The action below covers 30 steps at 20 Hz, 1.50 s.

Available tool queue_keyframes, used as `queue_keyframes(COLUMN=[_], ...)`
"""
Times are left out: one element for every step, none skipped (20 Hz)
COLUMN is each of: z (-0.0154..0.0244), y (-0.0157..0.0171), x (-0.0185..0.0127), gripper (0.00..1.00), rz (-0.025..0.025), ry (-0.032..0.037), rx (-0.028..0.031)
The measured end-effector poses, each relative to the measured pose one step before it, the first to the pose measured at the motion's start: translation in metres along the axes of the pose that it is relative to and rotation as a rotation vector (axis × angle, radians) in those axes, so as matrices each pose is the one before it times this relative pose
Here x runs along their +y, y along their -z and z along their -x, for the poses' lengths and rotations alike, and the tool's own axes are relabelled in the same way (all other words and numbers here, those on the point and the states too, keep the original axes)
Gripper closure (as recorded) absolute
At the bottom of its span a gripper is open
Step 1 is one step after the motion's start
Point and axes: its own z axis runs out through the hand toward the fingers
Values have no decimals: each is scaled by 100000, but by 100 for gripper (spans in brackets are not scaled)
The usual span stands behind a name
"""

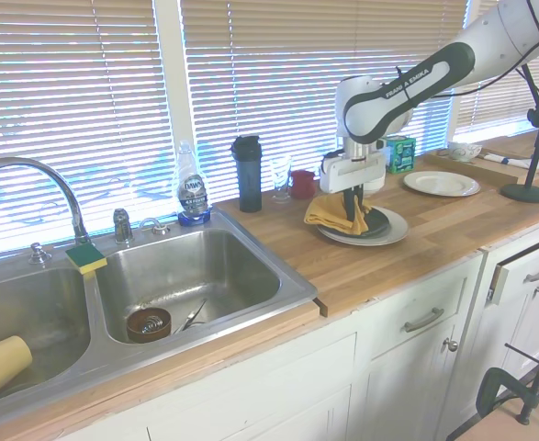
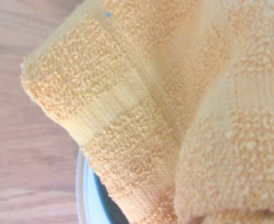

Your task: Wipe the blue plate in counterclockwise motion

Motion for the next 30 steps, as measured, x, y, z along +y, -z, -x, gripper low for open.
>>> queue_keyframes(z=[551, 558, 554, 487, 353, 236, 90, -52, -197, -329, -379, -475, -436, -469, -473, -448, -467, -468, -464, -415, -417, -431, -434, -434, -458, -469, -468, -440, -395, -362], y=[-127, -179, -196, -156, -116, -134, -135, -154, -111, -153, -144, -138, -136, -107, -61, -44, -34, -55, -82, -96, -90, -72, -34, -58, -41, -12, -4, 38, 78, 123], x=[355, 403, 441, 500, 566, 636, 703, 736, 716, 729, 661, 585, 486, 405, 375, 342, 348, 346, 342, 270, 145, 70, -74, -221, -291, -358, -407, -435, -468, -494], gripper=[100, 100, 100, 100, 100, 100, 100, 100, 100, 100, 100, 100, 100, 100, 100, 100, 100, 100, 100, 100, 100, 100, 100, 100, 100, 100, 100, 100, 100, 100], rz=[-260, -243, -229, -305, -332, -355, -225, -30, -253, -12, -32, -68, -22, -152, -277, -334, -244, -163, -194, -162, -133, 18, 220, 290, 570, 556, 508, 451, 420, 286], ry=[441, 314, 76, 64, -79, -295, -586, -900, -1169, -1191, -1050, -1029, -888, -697, -647, -666, -669, -664, -669, -619, -737, -610, -364, -343, -311, -266, -223, -150, -47, 29], rx=[764, 715, 547, 425, 351, 333, 245, 39, 53, -228, -331, -401, -382, -597, -641, -643, -471, -448, -541, -496, -530, -493, -396, -342, -550, -526, -475, -422, -396, -297])
